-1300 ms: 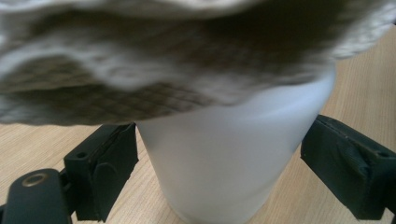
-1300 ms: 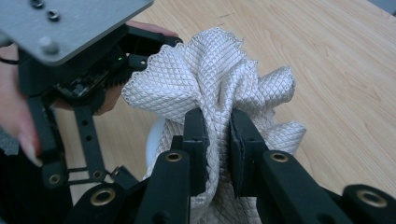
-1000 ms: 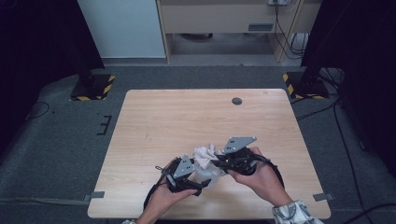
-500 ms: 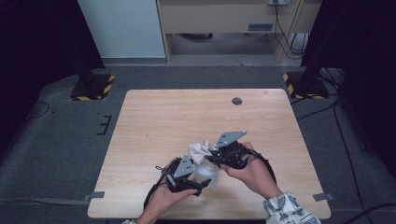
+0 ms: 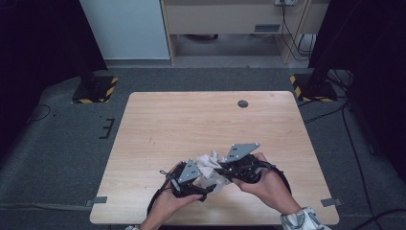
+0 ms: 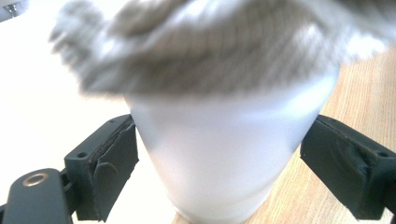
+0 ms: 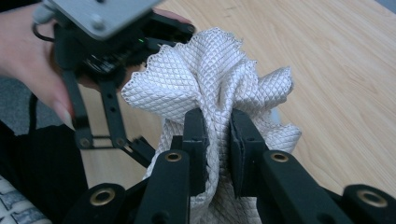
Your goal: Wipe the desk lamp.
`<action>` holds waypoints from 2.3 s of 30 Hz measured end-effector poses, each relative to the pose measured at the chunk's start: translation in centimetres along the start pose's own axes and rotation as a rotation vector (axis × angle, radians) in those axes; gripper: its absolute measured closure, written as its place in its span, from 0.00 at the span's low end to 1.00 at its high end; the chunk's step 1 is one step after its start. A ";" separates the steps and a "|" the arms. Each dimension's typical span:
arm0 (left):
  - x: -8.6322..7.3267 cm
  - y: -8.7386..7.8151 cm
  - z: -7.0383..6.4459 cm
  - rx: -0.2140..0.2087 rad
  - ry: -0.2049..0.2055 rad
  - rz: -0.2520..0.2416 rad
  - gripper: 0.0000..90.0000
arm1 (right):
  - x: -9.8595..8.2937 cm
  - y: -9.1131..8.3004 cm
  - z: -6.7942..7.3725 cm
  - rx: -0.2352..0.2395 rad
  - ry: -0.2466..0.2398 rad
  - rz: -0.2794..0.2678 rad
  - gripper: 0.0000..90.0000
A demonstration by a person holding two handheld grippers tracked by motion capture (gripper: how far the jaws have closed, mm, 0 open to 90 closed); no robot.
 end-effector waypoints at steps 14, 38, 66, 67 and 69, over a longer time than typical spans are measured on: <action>0.0 0.1 0.0 -0.001 0.007 0.004 0.12 | 0.1 0.2 -2.9 -0.042 0.048 0.008 0.88; 0.0 0.1 0.0 0.009 0.020 0.011 0.12 | 1.4 2.4 1.7 0.045 -0.060 0.026 0.88; 0.5 -0.1 -0.1 0.028 0.006 -0.019 0.11 | -3.3 0.5 -4.7 0.010 0.102 -0.068 0.88; 0.5 -0.1 -0.1 0.027 0.002 -0.020 0.11 | -3.6 0.7 -4.8 0.015 0.102 -0.066 0.88; 0.5 0.0 -0.1 0.028 -0.006 -0.019 0.10 | -4.6 1.6 -5.2 0.029 0.126 -0.066 0.88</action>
Point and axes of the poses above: each handheld gripper's, and its own axes: y roughly forward along the jaws, x roughly out of its top, z roughly to its left, the point moved 7 cm from there along y, roughly forward along the jaws, and after that the axes turned 3 degrees about y, right-handed, at the moved point
